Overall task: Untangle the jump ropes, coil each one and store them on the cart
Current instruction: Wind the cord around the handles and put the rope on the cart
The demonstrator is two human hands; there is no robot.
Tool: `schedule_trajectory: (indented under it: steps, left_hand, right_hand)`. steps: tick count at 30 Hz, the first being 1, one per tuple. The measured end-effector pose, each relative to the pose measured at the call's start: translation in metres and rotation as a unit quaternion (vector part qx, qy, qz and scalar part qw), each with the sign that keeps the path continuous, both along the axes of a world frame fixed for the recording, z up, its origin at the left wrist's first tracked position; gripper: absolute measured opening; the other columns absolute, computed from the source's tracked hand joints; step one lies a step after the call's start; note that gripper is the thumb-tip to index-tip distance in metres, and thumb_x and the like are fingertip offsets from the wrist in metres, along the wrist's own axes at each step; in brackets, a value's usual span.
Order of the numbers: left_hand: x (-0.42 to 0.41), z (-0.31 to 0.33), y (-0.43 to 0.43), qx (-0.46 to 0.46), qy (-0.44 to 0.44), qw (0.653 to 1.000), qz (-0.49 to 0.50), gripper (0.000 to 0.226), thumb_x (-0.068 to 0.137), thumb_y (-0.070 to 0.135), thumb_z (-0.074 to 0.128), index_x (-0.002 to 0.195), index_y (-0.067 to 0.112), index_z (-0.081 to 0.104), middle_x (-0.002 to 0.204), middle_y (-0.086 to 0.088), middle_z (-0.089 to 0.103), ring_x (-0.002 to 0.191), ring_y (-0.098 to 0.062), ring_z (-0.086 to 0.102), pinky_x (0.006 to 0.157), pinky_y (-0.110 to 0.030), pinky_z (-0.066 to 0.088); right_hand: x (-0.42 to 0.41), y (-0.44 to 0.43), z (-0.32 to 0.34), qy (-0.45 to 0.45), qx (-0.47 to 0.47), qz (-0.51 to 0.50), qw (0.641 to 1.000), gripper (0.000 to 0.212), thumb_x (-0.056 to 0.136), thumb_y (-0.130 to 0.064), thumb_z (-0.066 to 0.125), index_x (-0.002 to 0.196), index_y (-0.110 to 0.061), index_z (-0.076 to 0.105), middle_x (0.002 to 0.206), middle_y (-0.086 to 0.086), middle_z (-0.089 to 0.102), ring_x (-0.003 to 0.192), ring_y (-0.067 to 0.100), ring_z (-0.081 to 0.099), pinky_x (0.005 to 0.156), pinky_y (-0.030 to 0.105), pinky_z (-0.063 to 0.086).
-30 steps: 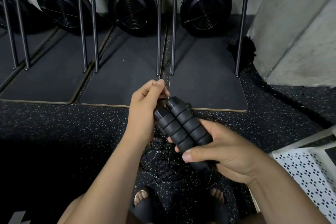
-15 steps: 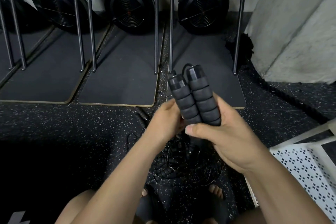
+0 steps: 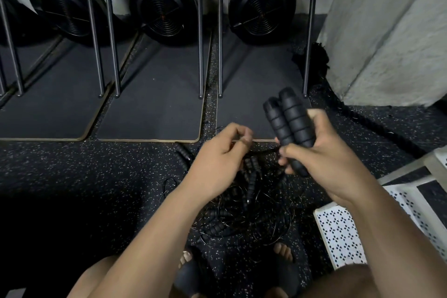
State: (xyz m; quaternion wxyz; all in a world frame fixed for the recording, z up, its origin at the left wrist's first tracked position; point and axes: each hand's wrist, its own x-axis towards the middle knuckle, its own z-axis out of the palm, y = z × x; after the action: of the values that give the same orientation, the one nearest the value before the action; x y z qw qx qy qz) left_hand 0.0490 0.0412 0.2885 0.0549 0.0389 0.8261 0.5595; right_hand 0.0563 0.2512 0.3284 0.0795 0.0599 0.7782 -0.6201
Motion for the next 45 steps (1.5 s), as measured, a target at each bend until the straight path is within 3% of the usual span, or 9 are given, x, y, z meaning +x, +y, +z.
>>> schedule_trajectory:
  steps: [3, 8, 13, 17, 20, 24, 28, 38, 45]
  left_hand:
    - [-0.001, 0.003, -0.004, -0.010, 0.023, 1.000, 0.013, 0.008, 0.107, 0.037, 0.060, 0.111, 0.038, 0.067, 0.062, 0.019, 0.057, 0.055, -0.009, 0.049, 0.063, -0.034, 0.055]
    - [0.003, 0.011, -0.005, -0.021, 0.039, 0.999, 0.001, 0.011, 0.105, 0.025, 0.068, 0.112, 0.032, 0.073, 0.055, 0.025, 0.057, 0.043, 0.002, 0.043, 0.050, -0.012, 0.034]
    - [0.000, 0.012, -0.015, 0.053, 0.020, 0.998, -0.021, 0.014, 0.108, 0.024, 0.064, 0.113, 0.029, 0.076, 0.058, 0.006, 0.047, 0.051, -0.012, 0.036, 0.047, -0.020, 0.030]
    - [0.001, 0.013, -0.010, 0.191, -0.042, 0.979, -0.057, 0.020, 0.111, 0.027, 0.057, 0.113, 0.017, 0.074, 0.071, -0.005, 0.052, 0.061, -0.017, 0.047, 0.060, -0.027, 0.040]
    - [0.001, 0.012, -0.002, 0.210, -0.045, 0.976, 0.016, 0.023, 0.114, 0.030, 0.050, 0.107, 0.035, 0.071, 0.068, -0.003, 0.043, 0.055, -0.013, 0.038, 0.053, -0.028, 0.029]
    - [0.000, 0.011, -0.004, 0.122, -0.022, 0.992, 0.036, 0.030, 0.113, 0.045, 0.046, 0.142, 0.051, 0.051, 0.071, 0.003, 0.042, 0.061, -0.015, 0.042, 0.058, -0.032, 0.036]
    - [0.002, 0.005, -0.005, 0.028, 0.003, 0.999, 0.027, 0.040, 0.111, 0.051, 0.047, 0.150, 0.055, 0.040, 0.065, 0.009, 0.045, 0.059, -0.008, 0.048, 0.068, -0.036, 0.042]
    - [0.003, 0.011, -0.013, -0.023, 0.031, 0.999, -0.002, 0.046, 0.098, 0.044, 0.074, 0.140, 0.051, 0.054, 0.054, 0.019, 0.052, 0.051, -0.002, 0.043, 0.058, -0.025, 0.037]
    - [0.002, 0.019, -0.019, 0.050, 0.017, 0.998, -0.015, 0.029, 0.099, 0.036, 0.075, 0.128, 0.038, 0.069, 0.061, 0.000, 0.059, 0.054, -0.006, 0.049, 0.054, -0.015, 0.043]
  right_hand:
    - [0.001, 0.008, -0.011, -0.066, 0.122, 0.066, 0.988, 0.054, 0.089, 0.004, 0.070, 0.124, -0.033, 0.052, 0.101, 0.010, 0.075, 0.073, 0.024, 0.076, 0.065, 0.043, 0.064]
    - [0.010, 0.000, -0.016, -0.162, 0.257, 0.305, 0.903, 0.036, 0.089, -0.001, 0.070, 0.109, -0.025, 0.053, 0.093, 0.006, 0.072, 0.080, 0.023, 0.079, 0.067, 0.041, 0.063]
    - [0.019, -0.006, 0.005, -0.220, 0.117, 0.481, 0.840, 0.044, 0.088, 0.006, 0.076, 0.122, -0.015, 0.059, 0.105, 0.024, 0.077, 0.075, 0.017, 0.072, 0.068, 0.033, 0.059]
    - [0.019, 0.002, 0.018, -0.134, -0.136, 0.422, 0.886, 0.040, 0.087, 0.016, 0.072, 0.121, -0.005, 0.066, 0.114, 0.020, 0.075, 0.078, 0.023, 0.069, 0.065, 0.032, 0.058]
    - [0.012, 0.000, 0.015, -0.067, -0.230, 0.257, 0.936, 0.035, 0.086, 0.008, 0.072, 0.120, 0.004, 0.066, 0.116, 0.026, 0.071, 0.076, 0.025, 0.066, 0.061, 0.035, 0.053]
    - [0.001, -0.002, -0.002, -0.068, -0.146, 0.071, 0.984, 0.046, 0.090, 0.009, 0.075, 0.130, -0.004, 0.055, 0.113, 0.020, 0.076, 0.079, 0.027, 0.067, 0.062, 0.037, 0.054]
    - [-0.003, -0.003, -0.017, -0.079, -0.030, 0.018, 0.996, 0.043, 0.089, 0.004, 0.079, 0.119, -0.016, 0.055, 0.105, 0.018, 0.078, 0.073, 0.024, 0.073, 0.061, 0.036, 0.057]
    - [0.006, 0.002, -0.024, -0.161, 0.176, 0.248, 0.939, 0.040, 0.086, 0.005, 0.074, 0.105, -0.026, 0.058, 0.085, 0.005, 0.072, 0.071, 0.019, 0.074, 0.063, 0.036, 0.058]
    - [0.015, 0.001, -0.001, -0.215, 0.031, 0.470, 0.855, 0.046, 0.089, 0.006, 0.081, 0.128, -0.012, 0.064, 0.114, 0.013, 0.079, 0.088, 0.022, 0.073, 0.071, 0.036, 0.057]
